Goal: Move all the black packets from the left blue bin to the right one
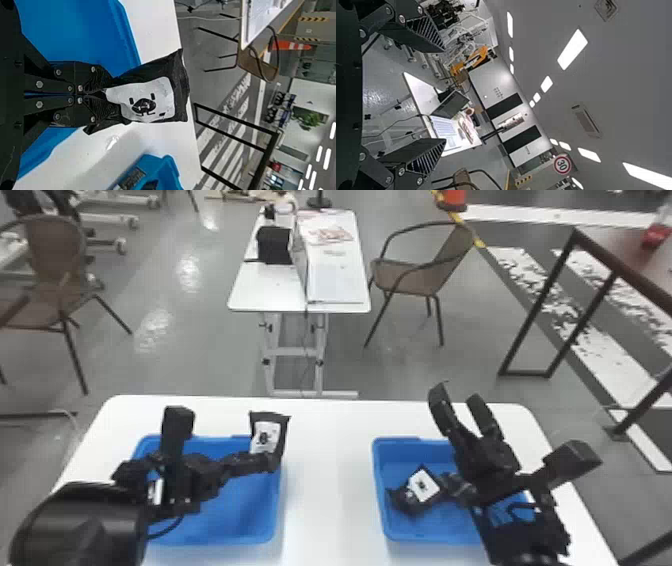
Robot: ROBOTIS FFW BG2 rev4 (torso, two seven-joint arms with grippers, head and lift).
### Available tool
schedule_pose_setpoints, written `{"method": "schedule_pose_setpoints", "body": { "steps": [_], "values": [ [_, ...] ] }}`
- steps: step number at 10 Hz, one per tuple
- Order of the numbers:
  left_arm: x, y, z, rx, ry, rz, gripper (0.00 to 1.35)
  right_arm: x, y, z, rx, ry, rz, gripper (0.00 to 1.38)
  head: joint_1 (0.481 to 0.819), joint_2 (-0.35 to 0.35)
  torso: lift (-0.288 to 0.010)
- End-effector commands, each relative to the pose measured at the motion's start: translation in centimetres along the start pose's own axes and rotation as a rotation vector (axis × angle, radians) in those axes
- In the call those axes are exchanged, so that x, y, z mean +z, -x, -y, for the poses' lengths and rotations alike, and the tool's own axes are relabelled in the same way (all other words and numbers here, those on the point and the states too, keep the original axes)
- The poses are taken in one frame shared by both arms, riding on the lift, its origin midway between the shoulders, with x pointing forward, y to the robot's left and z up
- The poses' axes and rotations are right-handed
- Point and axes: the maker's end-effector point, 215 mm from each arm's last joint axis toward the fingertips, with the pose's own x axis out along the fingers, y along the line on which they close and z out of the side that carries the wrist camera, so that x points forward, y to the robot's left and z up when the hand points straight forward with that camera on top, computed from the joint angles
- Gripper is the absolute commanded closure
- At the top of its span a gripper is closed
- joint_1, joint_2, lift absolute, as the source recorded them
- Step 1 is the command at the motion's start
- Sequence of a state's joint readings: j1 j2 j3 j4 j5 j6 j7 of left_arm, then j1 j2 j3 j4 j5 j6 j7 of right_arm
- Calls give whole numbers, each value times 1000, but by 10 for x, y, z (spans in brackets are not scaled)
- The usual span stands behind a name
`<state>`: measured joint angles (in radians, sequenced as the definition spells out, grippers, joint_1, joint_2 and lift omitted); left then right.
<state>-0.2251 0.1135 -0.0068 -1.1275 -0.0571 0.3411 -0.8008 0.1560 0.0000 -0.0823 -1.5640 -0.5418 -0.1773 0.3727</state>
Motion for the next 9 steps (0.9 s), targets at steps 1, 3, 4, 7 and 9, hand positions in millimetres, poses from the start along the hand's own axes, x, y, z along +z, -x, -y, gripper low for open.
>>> {"method": "schedule_pose_setpoints", "body": {
  "steps": [1, 3, 4, 7, 9],
  "values": [
    [25, 0, 34, -93, -26, 76, 1161, -14, -2, -2, 17, -10, -44, 233, 695, -88, 0],
    [57, -13, 67, -202, -68, 108, 1161, -25, -16, -26, 128, -12, -68, 243, 695, -110, 0],
    [69, -21, 82, -261, -91, 114, 1161, -30, -23, -39, 188, -17, -88, 243, 695, -116, 0],
    [101, -45, 133, -425, -126, 114, 1161, -53, -34, -63, 294, -49, -160, 236, 695, -125, 0],
    [108, -56, 153, -482, -121, 116, 1161, -56, -43, -86, 363, -61, -172, 233, 695, -142, 0]
  ]
}}
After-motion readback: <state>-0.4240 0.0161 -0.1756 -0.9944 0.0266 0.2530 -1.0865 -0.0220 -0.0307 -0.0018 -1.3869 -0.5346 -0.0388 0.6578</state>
